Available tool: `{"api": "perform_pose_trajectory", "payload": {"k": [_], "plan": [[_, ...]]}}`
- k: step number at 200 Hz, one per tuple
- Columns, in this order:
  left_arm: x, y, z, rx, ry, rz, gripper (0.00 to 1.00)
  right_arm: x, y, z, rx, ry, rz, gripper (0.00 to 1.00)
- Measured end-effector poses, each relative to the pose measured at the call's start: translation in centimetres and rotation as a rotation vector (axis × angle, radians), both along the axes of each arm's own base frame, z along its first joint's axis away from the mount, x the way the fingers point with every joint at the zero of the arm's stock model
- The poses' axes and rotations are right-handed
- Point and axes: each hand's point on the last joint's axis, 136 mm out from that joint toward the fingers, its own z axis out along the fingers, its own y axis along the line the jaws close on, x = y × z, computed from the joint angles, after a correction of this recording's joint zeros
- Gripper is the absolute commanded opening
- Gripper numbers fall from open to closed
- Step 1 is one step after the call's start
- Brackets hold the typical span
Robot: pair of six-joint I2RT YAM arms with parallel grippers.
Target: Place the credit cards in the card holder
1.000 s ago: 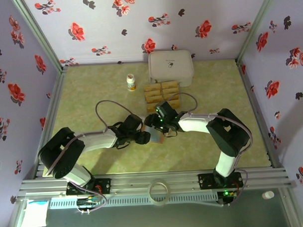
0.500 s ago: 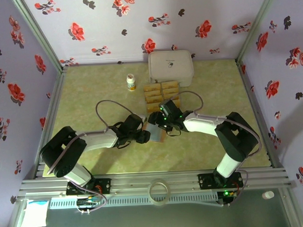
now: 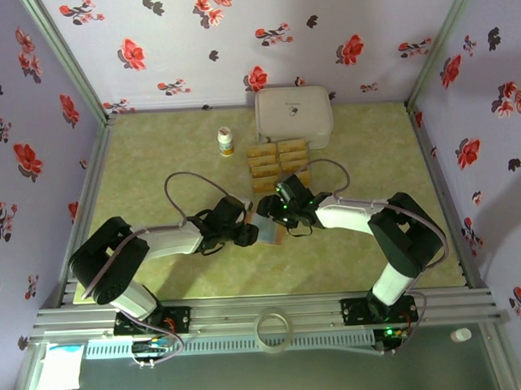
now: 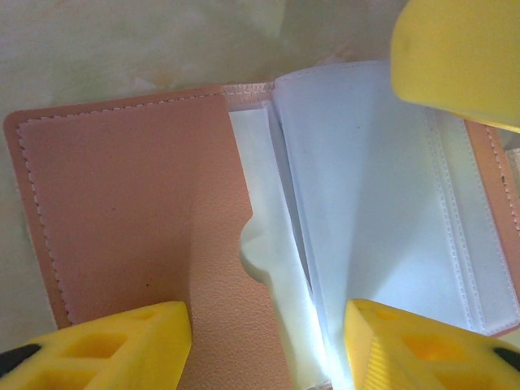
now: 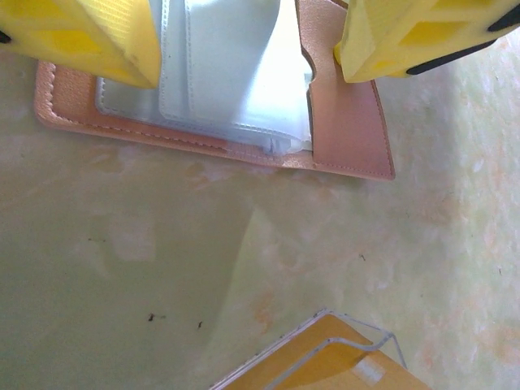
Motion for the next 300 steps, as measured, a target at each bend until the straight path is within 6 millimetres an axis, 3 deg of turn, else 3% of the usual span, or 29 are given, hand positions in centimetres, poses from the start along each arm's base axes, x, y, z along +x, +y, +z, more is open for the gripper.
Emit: {"api": "perform_pose_trajectory", "payload": {"k": [46, 186, 212, 236, 246, 267, 300], "plan": [[0.0, 0.0, 0.0, 0.001, 0.0, 0.0, 0.55, -0.1, 0.2, -1.1, -0.012, 0.02, 0.008, 0.59], [0.0, 0.0, -0.1, 0.001, -0.001, 0.0, 0.56, 0.0, 1.9, 0.0, 0.031, -0.002, 0.04, 0.55], [0.0, -0.1, 0.2, -0.009, -0.004, -0.003, 0.64, 0.0, 2.1, 0.1, 0.039, 0.001, 0.038, 0.56], [-0.4, -0.1, 0.8, -0.03, -0.015, -0.012, 0.79, -0.1, 2.2, 0.2, 0.049, 0.009, 0.036, 0.57], [-0.8, 0.3, 1.3, -0.037, -0.023, -0.012, 0.99, -0.1, 2.3, 0.3, 0.055, 0.009, 0.038, 0.57], [-1.1, 0.9, 3.0, -0.067, -0.058, -0.006, 1.0, -0.1, 2.7, 0.6, 0.068, 0.01, 0.036, 0.57], [-0.4, 1.3, 7.6, -0.152, -0.173, 0.025, 1.0, -0.1, 4.1, 1.5, 0.097, 0.002, 0.048, 0.58]]}}
